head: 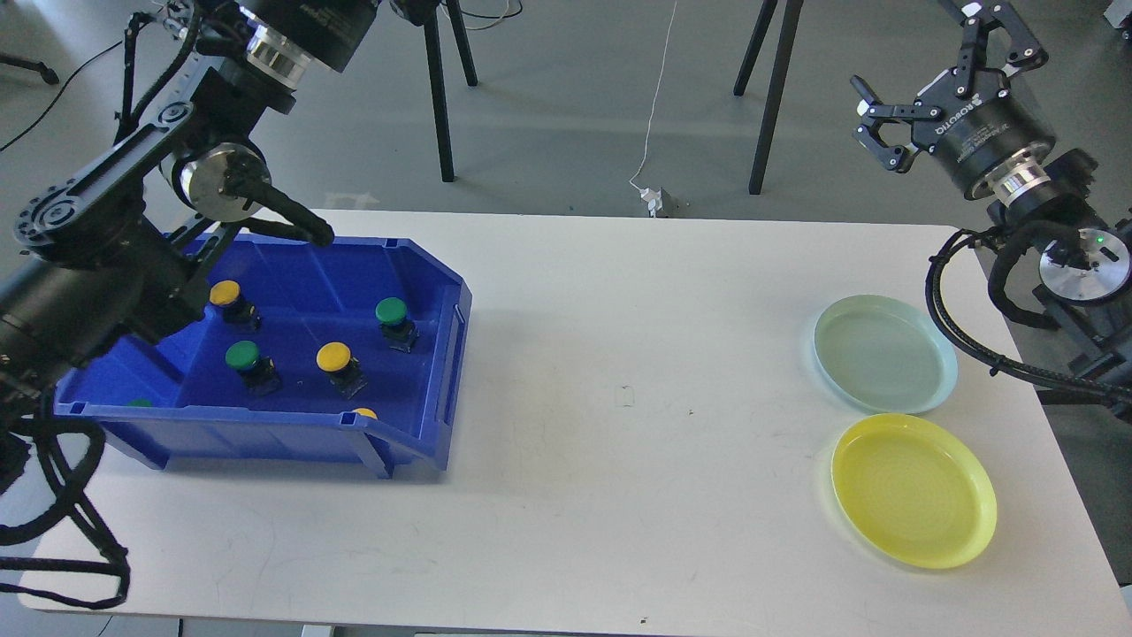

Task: Pass button and place on color plate
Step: 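Move the left gripper over the blue bin toward the buttons, then lower the left gripper into the bin and grasp a yellow-topped button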

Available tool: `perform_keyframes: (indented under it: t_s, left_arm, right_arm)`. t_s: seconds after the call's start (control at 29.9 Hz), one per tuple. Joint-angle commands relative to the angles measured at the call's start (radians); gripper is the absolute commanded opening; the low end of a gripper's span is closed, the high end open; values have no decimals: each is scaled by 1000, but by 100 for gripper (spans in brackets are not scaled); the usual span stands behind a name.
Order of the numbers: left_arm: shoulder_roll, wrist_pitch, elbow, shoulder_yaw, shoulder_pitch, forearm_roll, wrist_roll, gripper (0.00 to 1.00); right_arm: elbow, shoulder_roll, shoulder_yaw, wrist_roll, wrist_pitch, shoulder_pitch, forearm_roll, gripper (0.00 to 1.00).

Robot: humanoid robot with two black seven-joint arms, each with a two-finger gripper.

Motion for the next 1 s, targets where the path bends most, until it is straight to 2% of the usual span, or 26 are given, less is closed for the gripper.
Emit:
perform_keyframes:
  t_s: [0.0,0.17,0.27,0.37,0.77,0.97]
  left_arm:
    - [159,46,-62,379,-213,144,0,99]
    - [245,51,-74,764,-431,617,0,99]
    - [275,40,-59,936,-459,878,0,99]
    - [273,43,-37,1028,-450,957,0,99]
    - [233,56,28,1030,-251,964,0,99]
    - [210,69,45,1000,-205,957,0,99]
  right_arm:
    - [0,-27,16,6,0,-24,-2,99]
    - [-2,-37,31,6,0,-52,-2,99]
    - [0,-37,37,6,0,-67,-2,99]
    - [0,-37,39,6,0,-78,-2,99]
    - [0,-18,34,4,0,-92,-3,99]
    - [4,-6,34,4,0,-92,-2,99]
